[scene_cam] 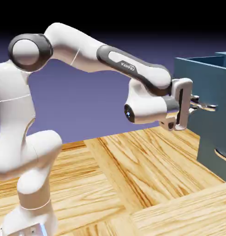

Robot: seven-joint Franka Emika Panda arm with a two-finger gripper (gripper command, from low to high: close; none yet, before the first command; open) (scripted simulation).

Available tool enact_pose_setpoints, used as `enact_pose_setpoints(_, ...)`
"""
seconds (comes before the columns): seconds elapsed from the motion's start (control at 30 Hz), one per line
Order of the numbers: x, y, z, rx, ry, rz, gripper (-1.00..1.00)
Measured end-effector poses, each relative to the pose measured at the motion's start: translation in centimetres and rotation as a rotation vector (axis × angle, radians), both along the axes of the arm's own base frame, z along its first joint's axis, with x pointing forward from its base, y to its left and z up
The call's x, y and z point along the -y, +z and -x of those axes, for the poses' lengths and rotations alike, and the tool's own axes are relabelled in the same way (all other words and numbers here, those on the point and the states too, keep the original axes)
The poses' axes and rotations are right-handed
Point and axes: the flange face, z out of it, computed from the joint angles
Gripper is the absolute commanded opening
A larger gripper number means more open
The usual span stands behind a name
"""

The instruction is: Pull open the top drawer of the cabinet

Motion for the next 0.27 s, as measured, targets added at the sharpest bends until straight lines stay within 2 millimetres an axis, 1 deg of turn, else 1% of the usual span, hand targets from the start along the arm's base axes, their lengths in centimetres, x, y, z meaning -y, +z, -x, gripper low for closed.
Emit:
enact_pose_setpoints(0.03,0.0,0.0,0.4,0.001,0.0,0.0,1.0)
enact_pose_setpoints(0.1,-0.1,0.0,0.4,-0.001,0.002,0.001,1.0)
enact_pose_setpoints(0.27,-0.1,0.0,5.3,-0.001,0.002,0.001,1.0)
